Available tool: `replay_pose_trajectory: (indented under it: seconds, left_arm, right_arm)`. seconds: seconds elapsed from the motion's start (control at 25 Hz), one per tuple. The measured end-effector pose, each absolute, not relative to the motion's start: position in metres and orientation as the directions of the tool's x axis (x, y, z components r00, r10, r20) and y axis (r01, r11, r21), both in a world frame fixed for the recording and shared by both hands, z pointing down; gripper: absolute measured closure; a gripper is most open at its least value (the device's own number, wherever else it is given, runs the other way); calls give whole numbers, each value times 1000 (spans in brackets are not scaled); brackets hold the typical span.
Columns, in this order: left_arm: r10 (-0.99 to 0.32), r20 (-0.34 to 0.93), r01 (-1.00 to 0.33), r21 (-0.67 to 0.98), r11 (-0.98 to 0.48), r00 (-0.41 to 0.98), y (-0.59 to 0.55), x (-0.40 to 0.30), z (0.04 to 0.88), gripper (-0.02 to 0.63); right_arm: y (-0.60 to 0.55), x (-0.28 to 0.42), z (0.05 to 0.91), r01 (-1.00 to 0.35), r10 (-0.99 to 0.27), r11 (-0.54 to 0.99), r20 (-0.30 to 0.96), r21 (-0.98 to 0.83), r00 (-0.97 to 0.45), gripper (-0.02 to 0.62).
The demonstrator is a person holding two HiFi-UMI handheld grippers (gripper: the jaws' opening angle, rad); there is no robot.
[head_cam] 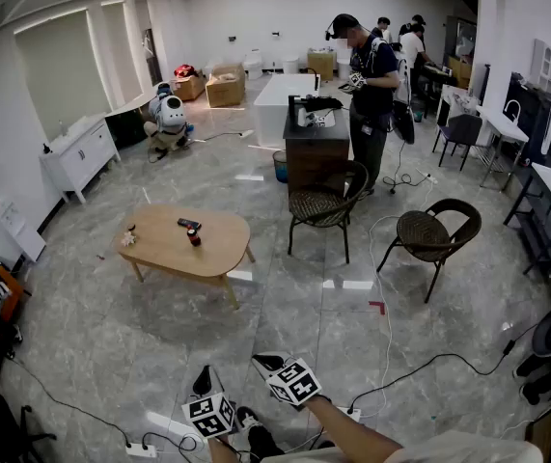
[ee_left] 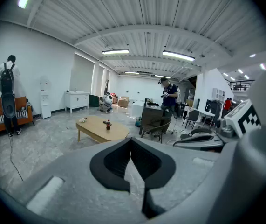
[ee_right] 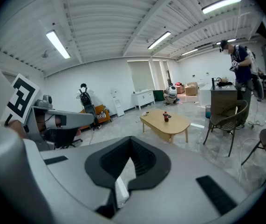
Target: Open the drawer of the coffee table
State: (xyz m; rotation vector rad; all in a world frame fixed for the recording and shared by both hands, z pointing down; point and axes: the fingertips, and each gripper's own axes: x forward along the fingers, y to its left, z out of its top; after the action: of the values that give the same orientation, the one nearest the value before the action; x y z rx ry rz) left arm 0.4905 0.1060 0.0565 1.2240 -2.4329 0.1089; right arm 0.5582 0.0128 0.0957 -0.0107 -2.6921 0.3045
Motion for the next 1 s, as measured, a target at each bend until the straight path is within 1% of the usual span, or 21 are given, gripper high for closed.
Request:
replay_pose_trajectory:
  seconds: [0.12, 0.2, 0.4, 0.6, 0.76, 0.92, 1.0]
  left_arm:
    - [-786, 402, -835, 86, 544, -470, 93, 483, 65, 595]
    - [-803, 399, -851, 96, 516, -442, 83, 475, 62, 595]
    - [-822, 369, -848, 139, 511, -434, 66, 440, 54, 595]
    - [-815, 395, -851, 134, 508, -424, 56, 407, 70, 595]
    - [-812, 411, -862, 112, 495, -414, 55, 362, 73, 595]
    - [-806, 419, -858, 109, 502, -419, 62, 322, 67, 594]
    - [-808, 433, -863, 119, 491, -400, 65, 301, 73, 594]
  right_arm:
    - [9, 548, 109, -25, 82, 970, 420, -243, -904, 580]
    - [5, 544, 114, -20, 95, 968, 436, -252, -895, 580]
    - [-12, 522, 113, -31, 80, 972, 450, -234, -889, 580]
    - [-35, 477, 111, -102, 22, 961, 436, -257, -900, 580]
    - [-43, 436, 109, -133, -1, 950, 423, -284, -906, 580]
    - [-43, 398, 109, -141, 14, 935, 431, -325, -902, 580]
    - [-43, 373, 111, -156, 10, 927, 438, -342, -899, 580]
